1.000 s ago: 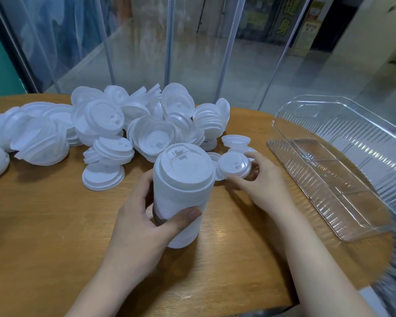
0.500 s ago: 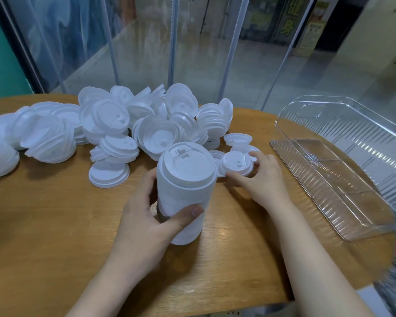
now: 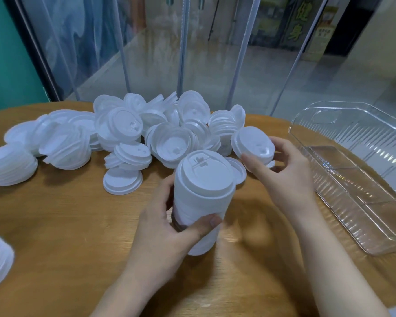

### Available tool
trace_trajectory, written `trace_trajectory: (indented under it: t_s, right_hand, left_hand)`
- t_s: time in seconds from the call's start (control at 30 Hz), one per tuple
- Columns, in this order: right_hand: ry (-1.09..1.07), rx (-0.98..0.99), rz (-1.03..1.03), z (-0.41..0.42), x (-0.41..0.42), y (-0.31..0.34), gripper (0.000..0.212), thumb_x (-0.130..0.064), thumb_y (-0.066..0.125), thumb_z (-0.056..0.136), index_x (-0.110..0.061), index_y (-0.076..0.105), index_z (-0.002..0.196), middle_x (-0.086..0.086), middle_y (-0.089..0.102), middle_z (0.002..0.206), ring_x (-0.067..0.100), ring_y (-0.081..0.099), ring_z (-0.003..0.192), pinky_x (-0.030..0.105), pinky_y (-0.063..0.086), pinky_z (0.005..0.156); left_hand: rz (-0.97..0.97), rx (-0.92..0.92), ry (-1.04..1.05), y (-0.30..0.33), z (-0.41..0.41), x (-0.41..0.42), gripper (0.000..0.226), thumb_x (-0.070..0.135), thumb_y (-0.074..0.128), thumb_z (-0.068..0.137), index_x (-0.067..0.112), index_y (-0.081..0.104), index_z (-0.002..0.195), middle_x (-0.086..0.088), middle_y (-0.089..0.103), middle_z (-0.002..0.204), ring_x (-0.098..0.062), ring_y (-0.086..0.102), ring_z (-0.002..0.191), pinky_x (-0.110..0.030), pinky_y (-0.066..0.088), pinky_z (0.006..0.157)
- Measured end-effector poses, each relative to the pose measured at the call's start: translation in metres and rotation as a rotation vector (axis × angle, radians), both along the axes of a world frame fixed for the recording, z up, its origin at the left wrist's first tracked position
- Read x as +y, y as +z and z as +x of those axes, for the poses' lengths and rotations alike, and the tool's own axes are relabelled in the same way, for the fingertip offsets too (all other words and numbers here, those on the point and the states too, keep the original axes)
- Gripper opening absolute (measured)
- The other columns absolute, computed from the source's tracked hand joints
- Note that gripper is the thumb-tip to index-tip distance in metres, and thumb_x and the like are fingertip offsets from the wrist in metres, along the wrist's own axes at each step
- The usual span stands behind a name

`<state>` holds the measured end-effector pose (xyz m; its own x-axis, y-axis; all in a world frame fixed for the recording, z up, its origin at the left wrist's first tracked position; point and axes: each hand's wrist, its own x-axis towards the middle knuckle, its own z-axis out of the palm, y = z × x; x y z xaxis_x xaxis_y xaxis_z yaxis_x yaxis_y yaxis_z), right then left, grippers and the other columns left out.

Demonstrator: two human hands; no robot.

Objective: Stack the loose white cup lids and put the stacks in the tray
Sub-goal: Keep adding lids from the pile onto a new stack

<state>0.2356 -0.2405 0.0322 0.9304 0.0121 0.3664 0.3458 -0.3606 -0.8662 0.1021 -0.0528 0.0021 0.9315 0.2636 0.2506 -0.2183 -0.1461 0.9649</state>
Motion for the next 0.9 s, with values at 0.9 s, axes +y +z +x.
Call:
trace_trajectory:
  t_s: [0.9]
  right_hand:
    - [0.437, -0.147, -0.215, -0.059, 0.025, 0.030, 0.057, -0.061, 0.073, 0.071, -0.037, 0.067, 0.122, -0.022, 0.070, 0.114, 0.009, 0.065, 0.111, 0.030, 0.051, 0.085]
  left_hand:
    - [-0.014, 0.022, -0.006, -0.004, -0.002, -0.001, 0.073, 0.045, 0.088, 0.066, 0.036, 0.060, 0.132, 0.012, 0.072, 0.125, -0.009, 0.067, 0.116, -0.023, 0.054, 0.091]
